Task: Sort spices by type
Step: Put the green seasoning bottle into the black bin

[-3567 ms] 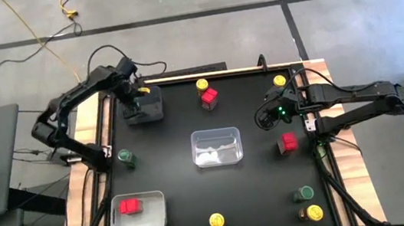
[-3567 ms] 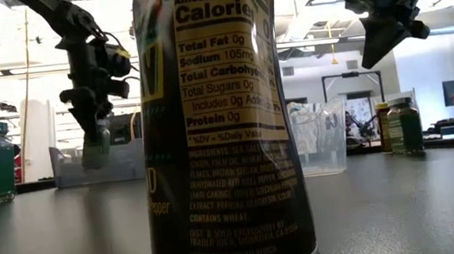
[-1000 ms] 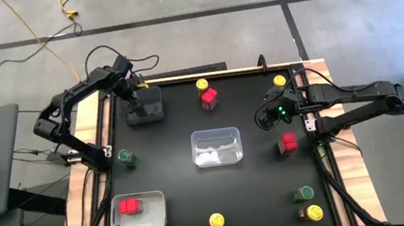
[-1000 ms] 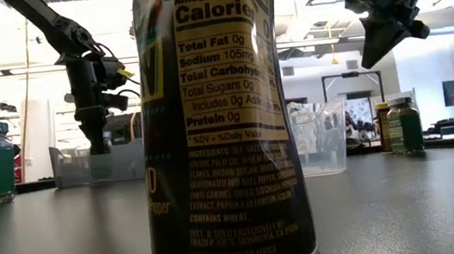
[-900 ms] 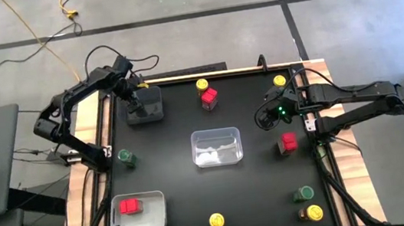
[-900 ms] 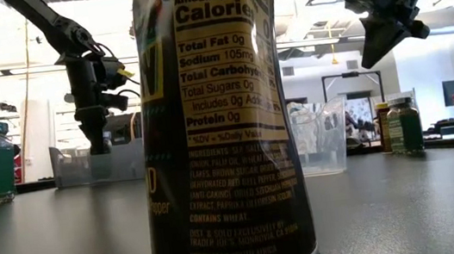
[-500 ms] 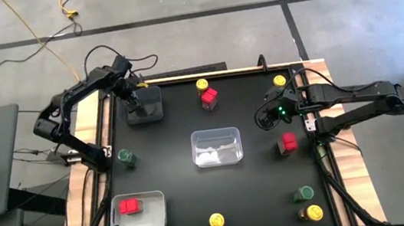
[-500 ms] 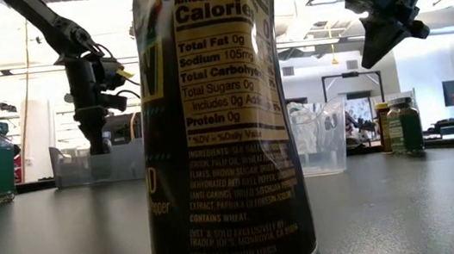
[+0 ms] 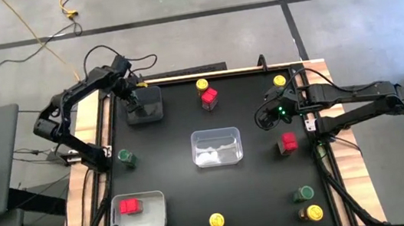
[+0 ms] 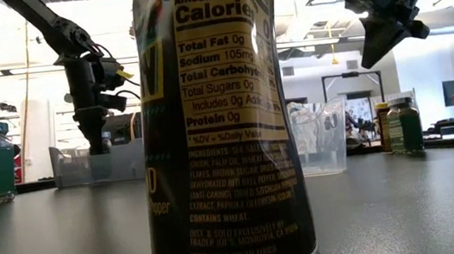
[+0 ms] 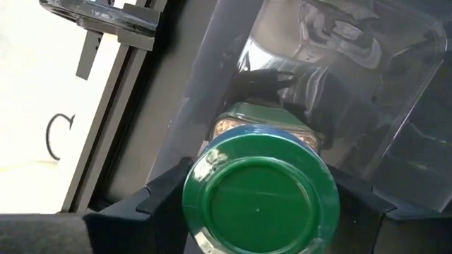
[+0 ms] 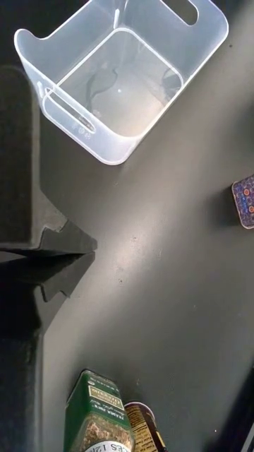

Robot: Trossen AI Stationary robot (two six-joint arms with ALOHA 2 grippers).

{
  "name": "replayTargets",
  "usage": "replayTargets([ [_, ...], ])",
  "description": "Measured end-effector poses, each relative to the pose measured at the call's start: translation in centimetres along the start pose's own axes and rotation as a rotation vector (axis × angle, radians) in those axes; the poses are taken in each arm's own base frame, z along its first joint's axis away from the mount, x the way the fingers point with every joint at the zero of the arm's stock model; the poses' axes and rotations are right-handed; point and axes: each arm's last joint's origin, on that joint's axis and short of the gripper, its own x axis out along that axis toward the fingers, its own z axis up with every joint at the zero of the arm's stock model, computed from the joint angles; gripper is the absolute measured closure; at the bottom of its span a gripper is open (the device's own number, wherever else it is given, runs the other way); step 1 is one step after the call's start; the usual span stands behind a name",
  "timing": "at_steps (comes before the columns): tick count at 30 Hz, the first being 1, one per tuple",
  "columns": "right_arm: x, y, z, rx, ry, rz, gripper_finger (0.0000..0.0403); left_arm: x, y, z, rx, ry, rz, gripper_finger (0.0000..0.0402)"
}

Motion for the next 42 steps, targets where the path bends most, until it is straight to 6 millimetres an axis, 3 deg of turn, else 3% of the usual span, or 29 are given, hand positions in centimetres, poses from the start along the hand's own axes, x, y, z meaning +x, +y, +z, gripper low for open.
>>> replayTargets([
  [42, 0.0, 0.17, 0.18, 0.008, -0.019, 0.017, 0.0372, -0.07, -0.07, -0.15, 0.001, 0.06, 0.05, 0.0154],
])
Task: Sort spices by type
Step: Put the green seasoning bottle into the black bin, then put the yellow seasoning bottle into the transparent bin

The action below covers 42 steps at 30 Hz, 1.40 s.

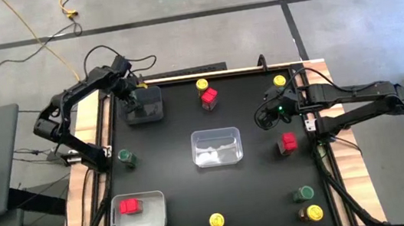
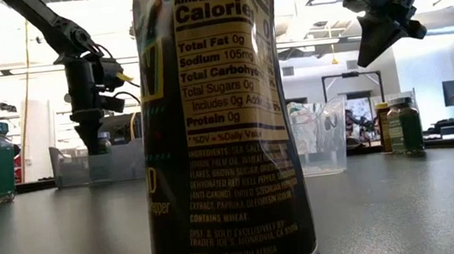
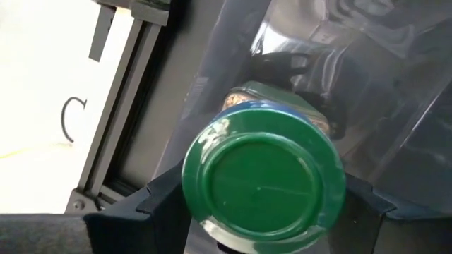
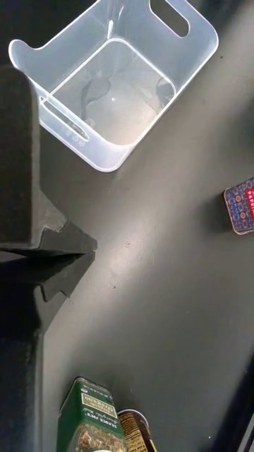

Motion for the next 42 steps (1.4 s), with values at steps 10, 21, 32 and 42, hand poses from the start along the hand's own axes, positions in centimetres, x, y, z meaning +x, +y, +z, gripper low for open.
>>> replayTargets([
  [10, 0.0, 0.0, 0.0, 0.0, 0.0, 0.0, 0.0372, -0.1, -0.4, 0.2, 0.024, 0.04, 0.046, 0.0154],
  [21, 0.0, 0.0, 0.0, -0.005, 0.0, 0.0, 0.0372, -2.0, 0.2, 0.7, 0.008, 0.052, 0.043, 0.0154],
  [32, 0.0, 0.0, 0.0, -0.008, 0.0, 0.0, 0.0372, -6.0, 0.6, 0.6, -0.099, 0.15, -0.015, 0.0154],
  [42, 0.0, 0.0, 0.0, -0.01, 0.001, -0.001, 0.0372, -10.6, -1.5, 1.1, -0.272, -0.008, -0.216, 0.0154],
])
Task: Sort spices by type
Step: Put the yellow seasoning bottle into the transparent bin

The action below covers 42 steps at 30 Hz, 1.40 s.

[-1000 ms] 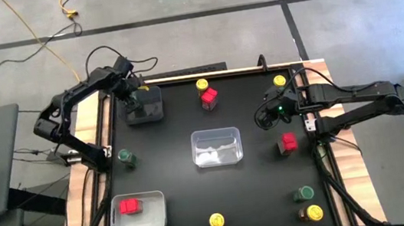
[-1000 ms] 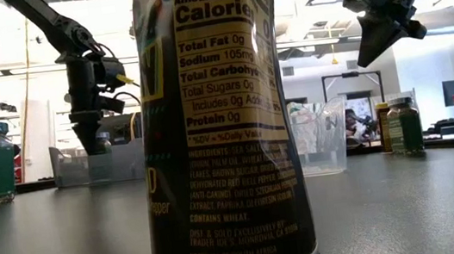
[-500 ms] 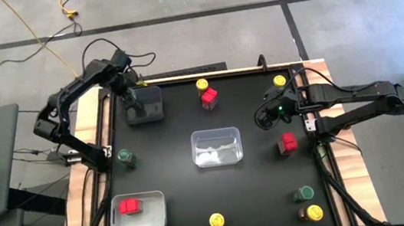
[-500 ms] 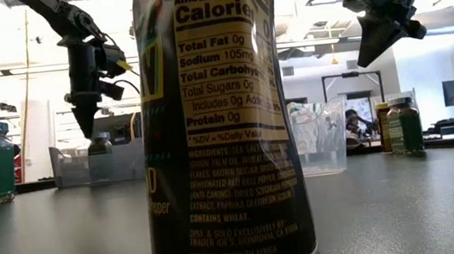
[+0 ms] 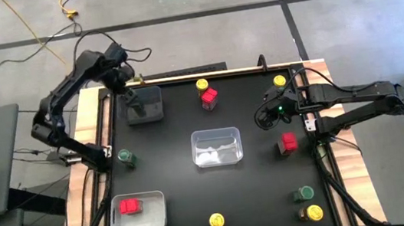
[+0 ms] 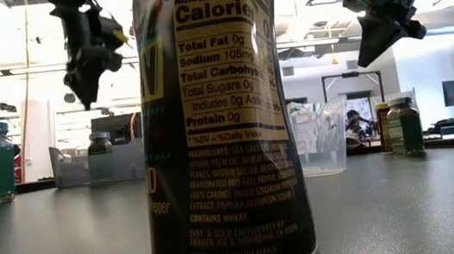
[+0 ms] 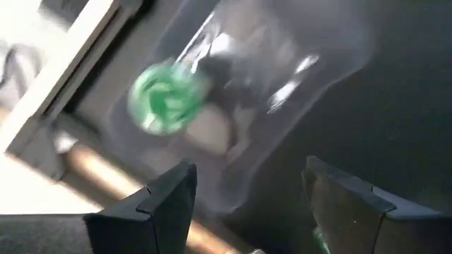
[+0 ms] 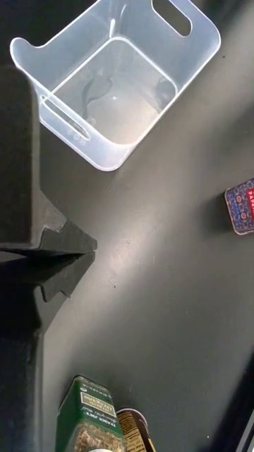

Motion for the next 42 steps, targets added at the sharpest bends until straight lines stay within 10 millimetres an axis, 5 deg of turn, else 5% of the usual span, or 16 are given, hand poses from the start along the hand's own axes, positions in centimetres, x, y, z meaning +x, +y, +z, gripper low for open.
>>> replayTargets([
  [12, 0.0, -0.1, -0.1, -0.09, 0.009, -0.006, 0.0372, -3.2, -11.5, -3.2, 0.077, -0.532, -0.146, 0.0154],
  [20, 0.0, 0.2, 0.3, -0.175, -0.027, 0.018, 0.0372, -2.1, -17.7, -5.8, 0.095, -0.601, -0.132, 0.0154],
  [30, 0.6, 0.0, 1.0, -0.241, -0.048, 0.002, 0.0317, -0.8, -20.0, -6.2, 0.327, -0.549, -0.105, 0.0154],
  [42, 0.7, -0.1, 0.9, -0.262, -0.032, -0.013, 0.0105, -0.6, -20.1, -6.1, 0.341, -0.544, -0.097, 0.0154],
])
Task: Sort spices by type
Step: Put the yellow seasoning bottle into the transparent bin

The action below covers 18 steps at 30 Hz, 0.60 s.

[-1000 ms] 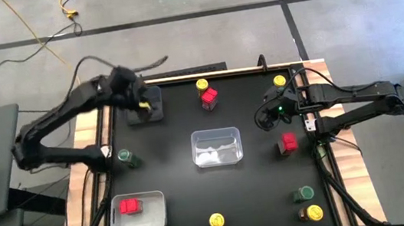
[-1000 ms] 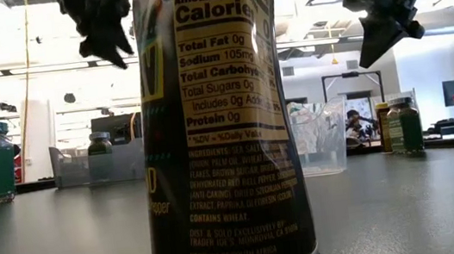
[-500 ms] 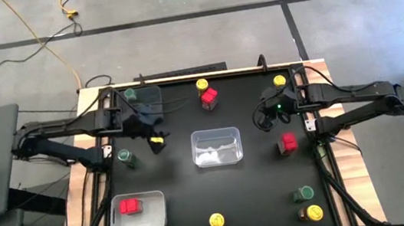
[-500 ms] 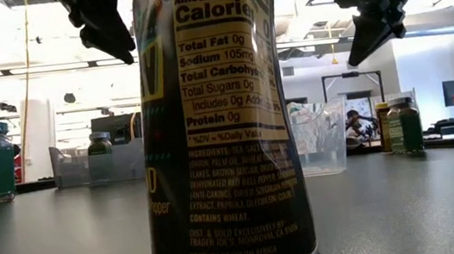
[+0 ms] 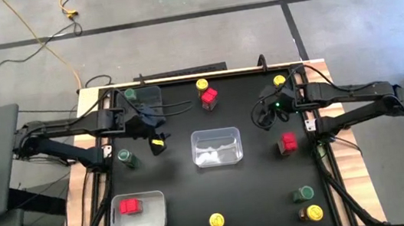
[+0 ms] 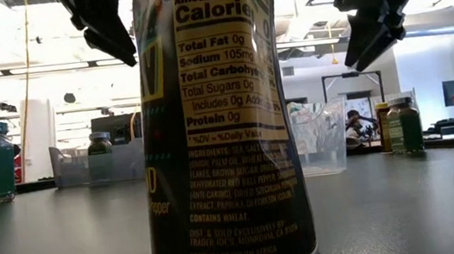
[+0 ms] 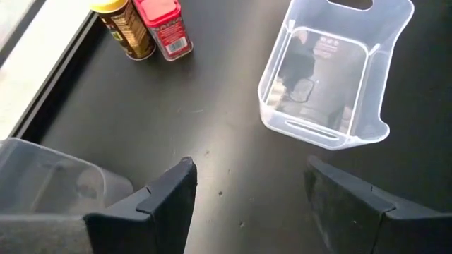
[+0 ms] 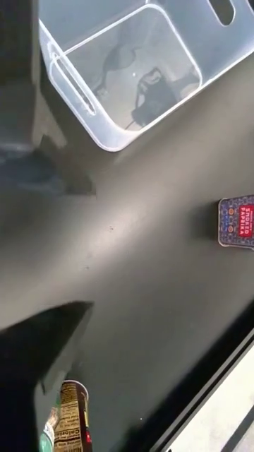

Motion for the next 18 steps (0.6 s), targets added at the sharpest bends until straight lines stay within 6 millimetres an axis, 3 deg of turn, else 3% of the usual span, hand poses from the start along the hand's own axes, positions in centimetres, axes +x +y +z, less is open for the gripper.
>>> replayTargets([
  [7, 0.0, -0.1, -0.2, 0.058, 0.02, -0.009, 0.0041, 0.0, 0.0, 0.0, -0.024, 0.0, 0.0, 0.0154],
  [13, -0.3, -0.4, -0.7, 0.067, 0.075, -0.035, 0.0041, 0.0, 0.0, 0.0, -0.017, 0.0, -0.001, 0.0154],
  [18, -1.6, -0.8, -0.7, 0.234, 0.15, -0.088, 0.0044, 0.0, 0.0, 0.0, 0.039, 0.0, -0.002, 0.0154],
])
